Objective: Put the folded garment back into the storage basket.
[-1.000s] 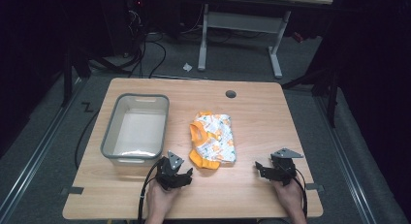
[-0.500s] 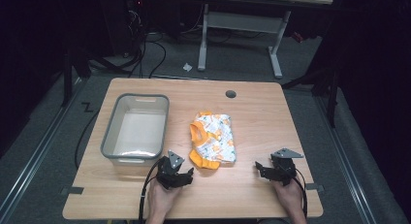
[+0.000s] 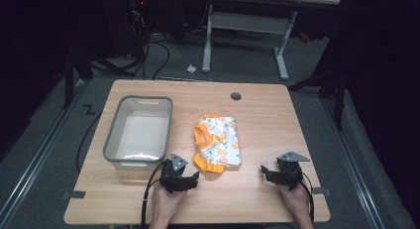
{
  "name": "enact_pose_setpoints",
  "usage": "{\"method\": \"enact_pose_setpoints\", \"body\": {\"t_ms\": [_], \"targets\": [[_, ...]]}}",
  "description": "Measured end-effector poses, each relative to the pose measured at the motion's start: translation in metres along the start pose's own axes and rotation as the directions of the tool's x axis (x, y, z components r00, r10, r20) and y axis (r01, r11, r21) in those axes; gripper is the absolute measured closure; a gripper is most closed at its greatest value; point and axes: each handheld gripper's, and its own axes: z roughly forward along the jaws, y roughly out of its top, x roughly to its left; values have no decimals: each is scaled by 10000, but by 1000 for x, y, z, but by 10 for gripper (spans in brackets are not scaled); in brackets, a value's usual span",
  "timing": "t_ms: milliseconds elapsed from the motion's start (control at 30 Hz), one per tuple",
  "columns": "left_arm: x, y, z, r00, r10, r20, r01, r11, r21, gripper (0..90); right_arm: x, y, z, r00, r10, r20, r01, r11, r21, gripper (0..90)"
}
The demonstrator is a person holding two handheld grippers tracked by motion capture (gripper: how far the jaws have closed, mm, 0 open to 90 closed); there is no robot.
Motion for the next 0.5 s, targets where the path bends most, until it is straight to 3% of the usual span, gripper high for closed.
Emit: {"method": "enact_pose_setpoints", "body": {"t_ms": [200, 367, 500], "targets": [[-2, 7, -3, 9997, 218, 94, -217, 9997, -134, 243, 0, 0, 0, 10000, 2, 0, -2, 10000, -1, 252], [-1, 15, -4, 9992, -58, 405, 68, 9997, -247, 227, 0, 0, 0, 10000, 0, -1, 0, 10000, -2, 252], [-2, 20, -4, 9990, -20, 440, 27, 9999, -165, 211, 0, 0, 0, 10000, 1, 1, -1, 10000, -2, 252]]}}
